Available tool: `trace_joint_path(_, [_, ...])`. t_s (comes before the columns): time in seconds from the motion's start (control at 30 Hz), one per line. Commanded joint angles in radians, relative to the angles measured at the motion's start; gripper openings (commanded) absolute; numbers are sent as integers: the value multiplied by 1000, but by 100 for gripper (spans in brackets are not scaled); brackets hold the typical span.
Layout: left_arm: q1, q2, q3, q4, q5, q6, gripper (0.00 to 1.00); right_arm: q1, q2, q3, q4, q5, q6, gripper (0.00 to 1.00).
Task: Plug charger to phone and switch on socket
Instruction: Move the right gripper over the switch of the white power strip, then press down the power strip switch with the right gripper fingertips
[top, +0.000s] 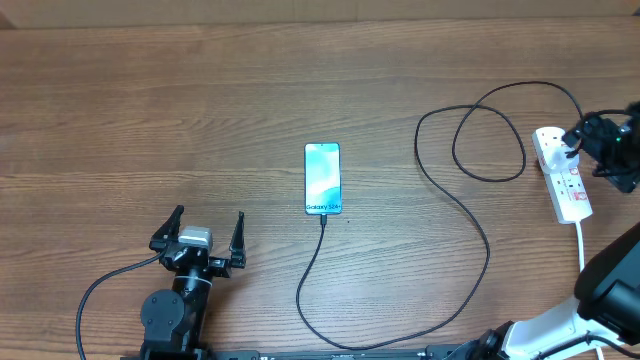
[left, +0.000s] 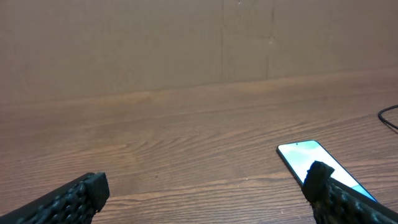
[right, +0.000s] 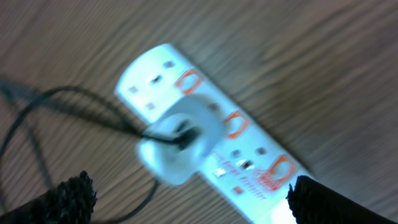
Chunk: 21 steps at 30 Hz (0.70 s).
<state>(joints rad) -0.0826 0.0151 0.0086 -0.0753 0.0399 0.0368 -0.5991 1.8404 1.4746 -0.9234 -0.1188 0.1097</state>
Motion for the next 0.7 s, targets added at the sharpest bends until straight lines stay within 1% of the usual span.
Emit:
trace_joint_path(0.0, [6, -8, -4, -2, -6, 20, 100, -33, 22, 24, 18, 111, 52, 100])
trace_joint_path(0.23, [6, -8, -4, -2, -6, 20, 100, -67, 66, 23, 27, 180, 76, 100])
trace_joint_path(0.47, [6, -8, -4, -2, -6, 20, 100, -73, 127, 19, 38, 232, 161, 100])
trace_joint_path(0.67, [6, -8, -4, -2, -6, 20, 100, -74, 179, 18, 29, 230, 163, 100])
